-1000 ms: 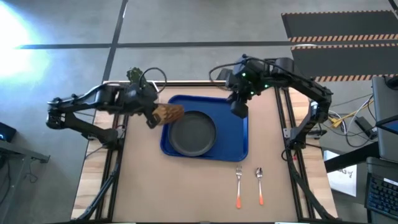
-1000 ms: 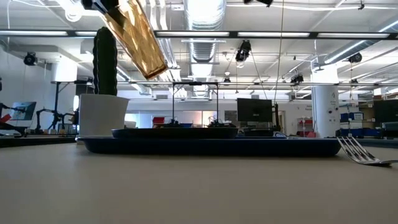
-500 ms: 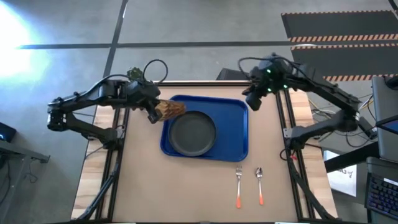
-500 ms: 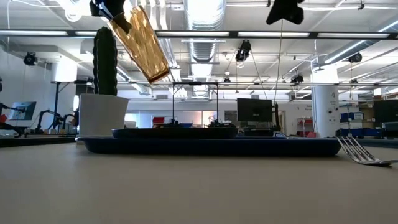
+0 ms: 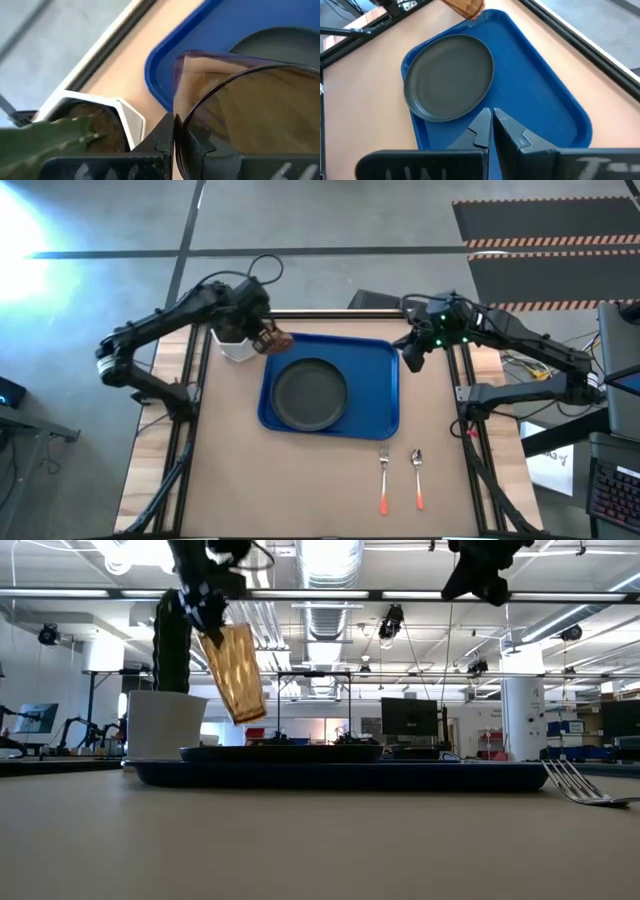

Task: Pick and place plate/cup/fork/spoon on tray
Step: Put the orange cup on the blue tray to the top left of the black plate

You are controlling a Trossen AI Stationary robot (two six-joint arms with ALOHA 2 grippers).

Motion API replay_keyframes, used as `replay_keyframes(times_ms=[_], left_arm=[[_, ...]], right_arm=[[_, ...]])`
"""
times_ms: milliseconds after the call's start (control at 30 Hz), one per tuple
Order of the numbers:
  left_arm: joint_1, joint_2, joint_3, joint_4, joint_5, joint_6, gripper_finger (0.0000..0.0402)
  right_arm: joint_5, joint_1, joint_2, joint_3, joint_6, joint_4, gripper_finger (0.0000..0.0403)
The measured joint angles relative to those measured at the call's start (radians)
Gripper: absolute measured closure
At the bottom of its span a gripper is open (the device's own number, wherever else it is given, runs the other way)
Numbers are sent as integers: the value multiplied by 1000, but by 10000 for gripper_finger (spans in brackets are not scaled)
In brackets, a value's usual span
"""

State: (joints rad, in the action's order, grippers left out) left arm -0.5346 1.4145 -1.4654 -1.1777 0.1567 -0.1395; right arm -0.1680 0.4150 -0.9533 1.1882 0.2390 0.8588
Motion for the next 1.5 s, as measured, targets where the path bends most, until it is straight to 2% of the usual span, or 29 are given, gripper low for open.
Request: replay_keyframes(times_ms=[100,233,533,867,1000,1167,1333,1500], left_arm=[[-33,57,0,12,-49,39,401],[-42,112,-29,11,-55,58,401],[-42,131,-84,11,-49,70,401],[63,81,-117,9,-20,28,401],[106,65,-119,8,-16,13,401],[168,38,-130,9,10,-12,401],[257,0,-169,9,74,-44,401],[335,-38,-199,14,129,-84,401]], right_arm=[[-1,-5,5,-34,7,-17,394],[-8,-4,5,-65,13,-27,394],[-23,-4,17,-105,10,-85,394],[-24,-4,35,-95,0,-81,394],[-76,-6,32,-129,24,-80,394],[-76,-45,28,-223,74,-81,394],[-68,-95,29,-373,173,-110,394],[-68,-167,28,-548,300,-314,394]])
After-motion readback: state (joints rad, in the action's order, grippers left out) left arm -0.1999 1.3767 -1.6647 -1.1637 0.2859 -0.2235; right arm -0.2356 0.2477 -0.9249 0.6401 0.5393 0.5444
